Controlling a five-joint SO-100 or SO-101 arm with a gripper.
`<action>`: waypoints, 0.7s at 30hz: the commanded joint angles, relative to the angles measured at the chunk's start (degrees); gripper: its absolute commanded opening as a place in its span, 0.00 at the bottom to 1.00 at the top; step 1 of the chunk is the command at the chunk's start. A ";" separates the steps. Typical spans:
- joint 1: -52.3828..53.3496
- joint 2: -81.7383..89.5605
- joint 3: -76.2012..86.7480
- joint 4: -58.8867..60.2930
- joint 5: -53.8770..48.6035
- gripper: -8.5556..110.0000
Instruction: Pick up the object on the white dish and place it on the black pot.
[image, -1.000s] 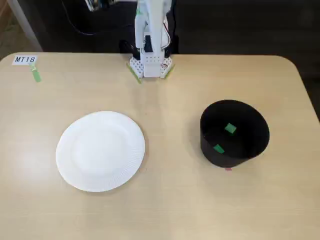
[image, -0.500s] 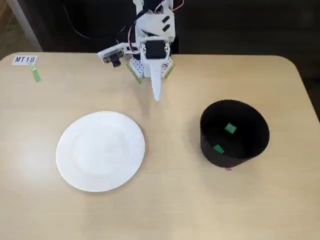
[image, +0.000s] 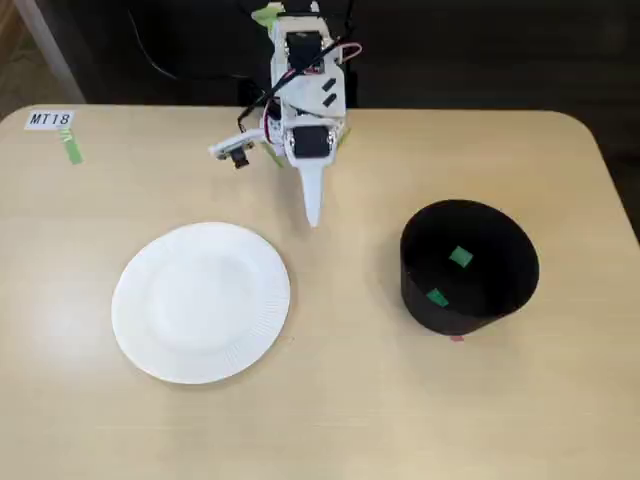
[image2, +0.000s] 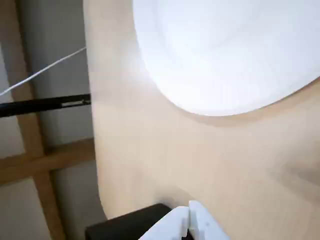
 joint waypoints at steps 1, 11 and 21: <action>-0.26 6.59 1.05 -0.18 -0.88 0.07; 0.35 6.59 6.06 -0.53 -1.76 0.07; 0.44 6.59 6.15 -0.70 -1.76 0.07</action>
